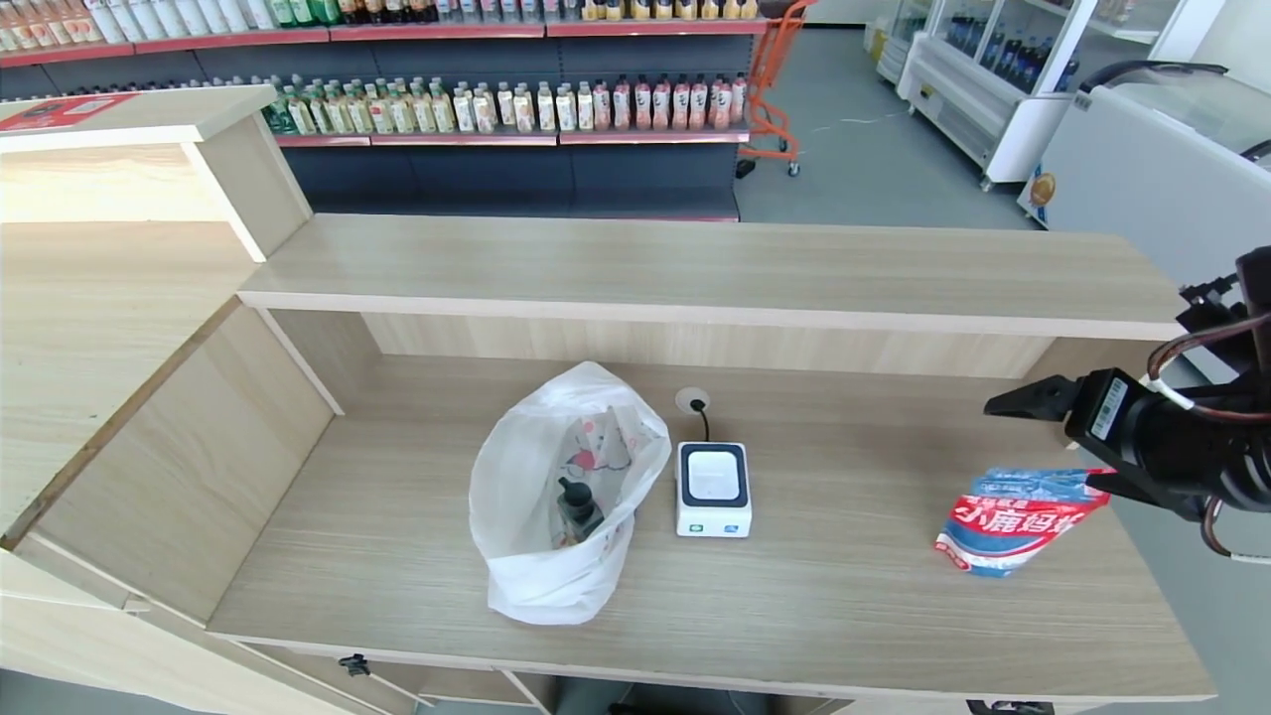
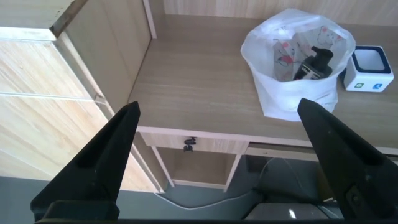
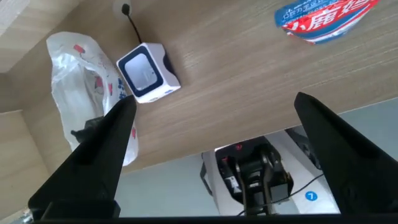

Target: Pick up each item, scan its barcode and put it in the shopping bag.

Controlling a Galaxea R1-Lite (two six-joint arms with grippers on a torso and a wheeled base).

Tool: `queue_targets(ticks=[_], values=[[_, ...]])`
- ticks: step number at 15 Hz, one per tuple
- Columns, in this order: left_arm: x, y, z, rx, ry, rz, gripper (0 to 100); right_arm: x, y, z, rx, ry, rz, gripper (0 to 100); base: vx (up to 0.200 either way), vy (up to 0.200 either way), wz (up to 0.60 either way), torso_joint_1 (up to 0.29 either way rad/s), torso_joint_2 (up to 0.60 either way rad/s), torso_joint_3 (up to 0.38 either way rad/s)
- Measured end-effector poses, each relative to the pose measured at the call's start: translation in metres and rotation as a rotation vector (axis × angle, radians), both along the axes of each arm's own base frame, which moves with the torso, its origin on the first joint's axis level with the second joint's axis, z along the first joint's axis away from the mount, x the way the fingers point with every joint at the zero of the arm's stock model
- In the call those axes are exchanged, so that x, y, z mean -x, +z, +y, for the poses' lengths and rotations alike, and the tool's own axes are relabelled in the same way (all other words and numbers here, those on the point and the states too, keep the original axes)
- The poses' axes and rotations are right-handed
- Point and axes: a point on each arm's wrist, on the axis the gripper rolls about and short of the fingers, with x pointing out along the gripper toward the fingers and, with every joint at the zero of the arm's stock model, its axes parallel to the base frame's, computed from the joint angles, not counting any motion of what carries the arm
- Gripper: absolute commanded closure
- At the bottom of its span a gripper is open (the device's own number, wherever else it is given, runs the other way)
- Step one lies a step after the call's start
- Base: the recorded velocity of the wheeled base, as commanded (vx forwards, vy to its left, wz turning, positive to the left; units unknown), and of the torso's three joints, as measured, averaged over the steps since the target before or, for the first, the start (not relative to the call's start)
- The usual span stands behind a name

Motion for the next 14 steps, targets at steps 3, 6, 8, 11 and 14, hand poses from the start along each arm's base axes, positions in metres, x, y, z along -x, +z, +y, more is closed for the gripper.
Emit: queue_targets(ticks=[3,6,8,11,14], values=[[0.000,0.000,0.000,0.000,0.001,0.000,0,0.002,-0.001,-0.001,-0.035,-0.032,0.015,0,-0.067,-0.200,0.00,-0.004,0.00,0.001],[0.000,0.000,0.000,0.000,0.000,0.000,0,-0.004,0.000,-0.005,-0.095,-0.101,0.018,0,-0.067,-0.067,0.00,0.001,0.00,-0.001],[0.000,0.000,0.000,0.000,0.000,0.000,0,-0.015,-0.002,-0.016,-0.125,-0.187,0.044,0,0.000,0.000,0.00,0.000,0.00,0.000],[0.000,0.000,0.000,0.000,0.000,0.000,0,-0.037,-0.014,-0.027,-0.151,-0.339,0.114,0,0.000,0.000,0.00,0.000,0.00,0.000],[0.000,0.000,0.000,0.000,0.000,0.000,0,-0.063,-0.034,-0.031,-0.175,-0.441,0.187,0,0.000,0.000,0.00,0.000,0.00,0.000]])
